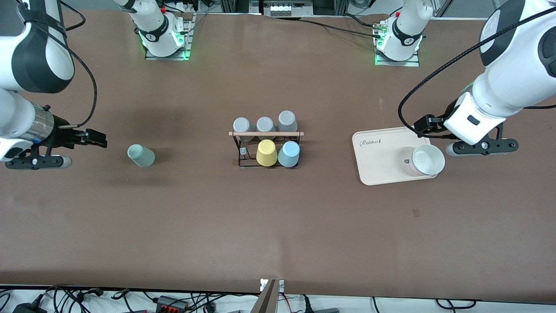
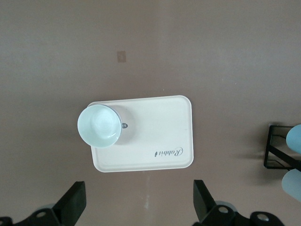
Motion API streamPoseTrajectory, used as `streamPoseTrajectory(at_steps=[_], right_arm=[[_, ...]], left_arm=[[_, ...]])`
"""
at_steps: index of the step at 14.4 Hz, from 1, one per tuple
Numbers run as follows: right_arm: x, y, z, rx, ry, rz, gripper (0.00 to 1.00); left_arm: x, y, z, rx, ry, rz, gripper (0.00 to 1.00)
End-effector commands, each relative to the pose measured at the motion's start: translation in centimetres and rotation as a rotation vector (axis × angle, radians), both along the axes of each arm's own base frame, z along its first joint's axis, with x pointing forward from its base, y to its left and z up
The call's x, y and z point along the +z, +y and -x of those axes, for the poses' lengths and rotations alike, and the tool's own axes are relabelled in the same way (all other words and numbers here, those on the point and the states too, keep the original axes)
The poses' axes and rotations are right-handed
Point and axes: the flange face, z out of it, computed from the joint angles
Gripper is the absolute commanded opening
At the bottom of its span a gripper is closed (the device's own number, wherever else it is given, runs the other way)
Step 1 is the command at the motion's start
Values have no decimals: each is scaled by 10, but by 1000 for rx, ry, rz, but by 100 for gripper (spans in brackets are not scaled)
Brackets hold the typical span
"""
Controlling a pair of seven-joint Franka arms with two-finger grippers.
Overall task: Hang scattered cups on rack with three cups
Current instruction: 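Open the left gripper and withdraw it toward the tray, then reach the right gripper to the pale green cup and grasp it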
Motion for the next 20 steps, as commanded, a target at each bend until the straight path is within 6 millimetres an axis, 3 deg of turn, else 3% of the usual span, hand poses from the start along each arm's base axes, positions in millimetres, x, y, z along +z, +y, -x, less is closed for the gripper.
streamPoseTrajectory(at_steps=[1, 6, 12, 15, 18, 20], right_arm=[[-1, -6, 4, 7, 39, 12, 100], [-39, -21, 4, -10, 57, 56, 100], [-116, -12, 16, 14, -42, 47, 100], [-160, -9, 29, 27, -89, 43, 100], [-196, -7, 35, 31, -105, 39, 100], [-219, -6, 43, 25, -87, 38, 100]], left_arm=[[22, 6, 2, -27, -35, -10, 100], [30, 0, 3, -36, -55, 0, 100], [31, 8, 2, -21, -57, 12, 100], [28, 31, -1, 18, -46, 26, 100], [29, 30, 0, -57, -39, 43, 100], [29, 39, -1, -42, -36, 48, 100]])
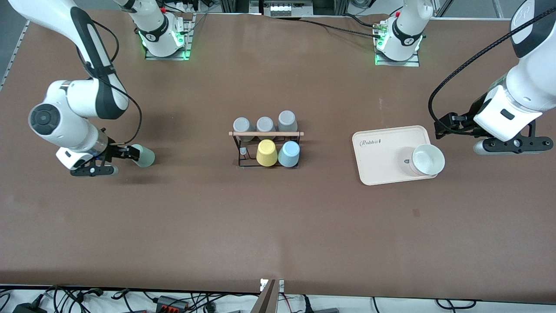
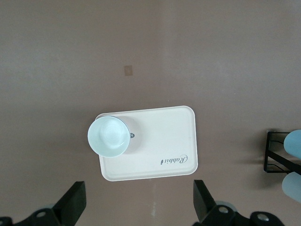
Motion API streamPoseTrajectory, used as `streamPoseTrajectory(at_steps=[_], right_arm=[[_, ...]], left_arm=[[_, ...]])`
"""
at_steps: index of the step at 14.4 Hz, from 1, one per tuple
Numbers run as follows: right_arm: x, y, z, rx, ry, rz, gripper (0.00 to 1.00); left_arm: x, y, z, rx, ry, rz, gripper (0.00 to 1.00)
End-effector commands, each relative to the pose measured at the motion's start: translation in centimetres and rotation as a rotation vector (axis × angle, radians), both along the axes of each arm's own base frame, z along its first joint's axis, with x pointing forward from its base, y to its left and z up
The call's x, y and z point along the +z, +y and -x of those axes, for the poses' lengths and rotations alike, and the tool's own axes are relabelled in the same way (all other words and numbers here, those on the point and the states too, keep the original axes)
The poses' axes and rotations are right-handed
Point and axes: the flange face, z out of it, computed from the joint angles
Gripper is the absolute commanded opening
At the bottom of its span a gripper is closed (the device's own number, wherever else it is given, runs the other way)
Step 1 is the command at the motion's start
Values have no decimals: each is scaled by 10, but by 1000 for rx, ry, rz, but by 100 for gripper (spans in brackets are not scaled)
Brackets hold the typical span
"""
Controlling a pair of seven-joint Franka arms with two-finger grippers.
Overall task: Hang scattered cups on rack with three cups
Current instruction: 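Reach the right gripper to the pale green cup and grasp it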
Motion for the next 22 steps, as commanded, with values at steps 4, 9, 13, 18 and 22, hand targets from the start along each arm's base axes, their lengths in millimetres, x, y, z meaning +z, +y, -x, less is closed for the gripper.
streamPoseTrajectory(at_steps=[4, 9, 13, 18, 22], right_arm=[[-43, 4, 27, 8, -54, -1, 100], [-40, 4, 32, 1, 20, 3, 100], [-41, 4, 31, -21, 20, -3, 100], [-41, 4, 30, -38, 28, -4, 73], [-29, 8, 21, -85, 40, -1, 23]], left_arm=[[7, 6, 1, -17, -10, 25, 100], [5, 8, 0, -6, -5, 65, 100], [7, 12, 4, 1, 12, 75, 100], [8, 12, 4, 3, 9, 73, 100], [8, 12, 4, 1, 10, 73, 100]])
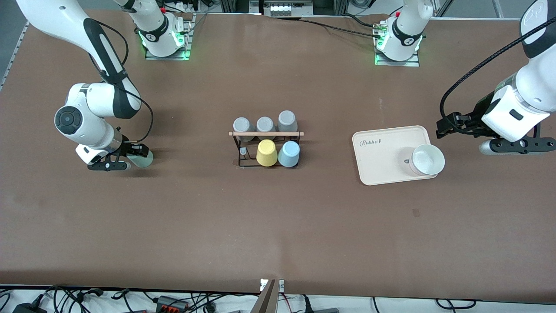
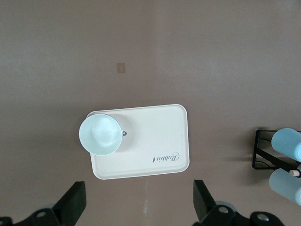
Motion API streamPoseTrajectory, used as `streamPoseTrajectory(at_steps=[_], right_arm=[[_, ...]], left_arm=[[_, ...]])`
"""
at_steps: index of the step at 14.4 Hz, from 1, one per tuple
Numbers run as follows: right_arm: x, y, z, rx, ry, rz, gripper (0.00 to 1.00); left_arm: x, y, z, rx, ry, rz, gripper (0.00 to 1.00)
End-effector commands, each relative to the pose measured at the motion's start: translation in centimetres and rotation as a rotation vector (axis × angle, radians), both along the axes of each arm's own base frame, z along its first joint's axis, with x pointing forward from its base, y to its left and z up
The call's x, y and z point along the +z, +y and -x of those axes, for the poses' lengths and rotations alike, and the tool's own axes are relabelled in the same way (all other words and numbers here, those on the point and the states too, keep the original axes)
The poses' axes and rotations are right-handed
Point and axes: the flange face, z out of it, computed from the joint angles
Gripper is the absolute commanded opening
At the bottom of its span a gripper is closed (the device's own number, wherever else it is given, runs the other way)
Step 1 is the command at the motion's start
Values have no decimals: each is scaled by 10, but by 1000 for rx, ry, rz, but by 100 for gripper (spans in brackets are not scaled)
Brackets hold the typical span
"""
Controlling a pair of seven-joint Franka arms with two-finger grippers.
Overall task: Hang scattered cups on rack with three cups
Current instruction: 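Reach the right gripper to the pale green cup and grasp it, then lift the pale green cup and carry it to the rack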
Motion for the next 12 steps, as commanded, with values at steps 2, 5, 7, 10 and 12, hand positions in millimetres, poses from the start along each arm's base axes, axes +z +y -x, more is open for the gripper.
streamPoseTrajectory(at_steps=[2, 5, 7, 10, 12], right_arm=[[26, 7, -14, -10, 37, 2, 23], [70, 31, -41, 25, 53, -8, 23], [113, 59, -63, 61, 37, -28, 23], [148, 90, -78, 98, 23, -59, 23], [160, 118, -83, 140, -5, -75, 23]], left_arm=[[7, 4, 5, -15, 2, 18, 100], [7, 0, 5, -20, 2, 19, 100], [6, 1, 6, -20, 5, 18, 100], [7, 0, 6, -20, 3, 19, 100], [6, 0, 7, -22, 12, 18, 100]])
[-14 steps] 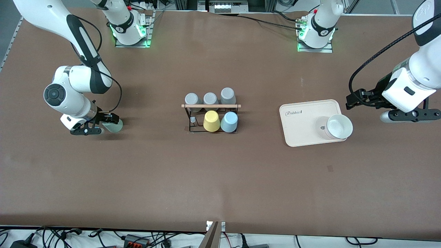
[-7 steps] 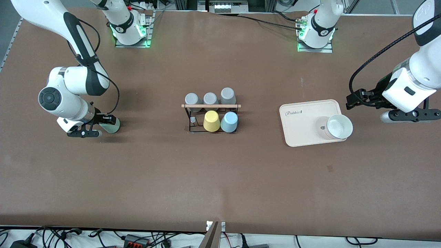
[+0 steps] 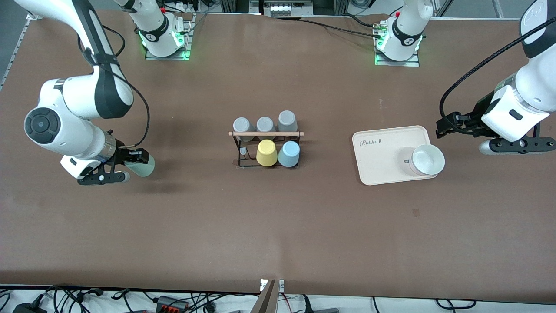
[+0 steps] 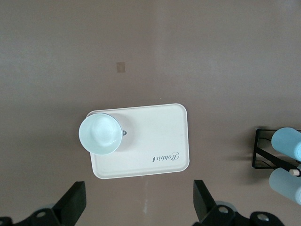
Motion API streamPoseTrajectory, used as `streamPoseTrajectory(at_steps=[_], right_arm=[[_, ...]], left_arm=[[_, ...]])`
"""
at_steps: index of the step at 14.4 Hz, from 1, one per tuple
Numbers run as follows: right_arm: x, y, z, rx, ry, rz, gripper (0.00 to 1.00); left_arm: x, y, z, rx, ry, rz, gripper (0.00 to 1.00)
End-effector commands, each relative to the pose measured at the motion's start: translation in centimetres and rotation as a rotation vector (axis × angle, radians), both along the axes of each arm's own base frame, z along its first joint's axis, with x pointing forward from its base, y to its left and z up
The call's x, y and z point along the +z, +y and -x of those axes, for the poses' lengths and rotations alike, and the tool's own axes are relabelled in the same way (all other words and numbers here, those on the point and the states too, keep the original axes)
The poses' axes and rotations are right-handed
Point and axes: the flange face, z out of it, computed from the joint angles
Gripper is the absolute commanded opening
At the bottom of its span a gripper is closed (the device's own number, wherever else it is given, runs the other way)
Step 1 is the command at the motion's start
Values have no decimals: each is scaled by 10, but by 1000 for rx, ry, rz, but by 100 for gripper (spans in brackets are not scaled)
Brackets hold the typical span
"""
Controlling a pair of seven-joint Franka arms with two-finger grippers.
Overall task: Hang scattered cups on rack with three cups
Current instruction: 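Lift the pale green cup and carry it to the rack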
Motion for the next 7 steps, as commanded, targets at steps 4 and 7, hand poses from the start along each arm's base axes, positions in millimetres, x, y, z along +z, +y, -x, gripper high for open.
streamPoseTrajectory(at_steps=[4, 7], right_arm=[[18, 92, -3, 91, -28, -32, 24], [22, 127, 7, 52, -32, -30, 24]], left_arm=[[6, 1, 9, -23, 19, 14, 100], [1, 4, 12, -40, 35, 11, 100]])
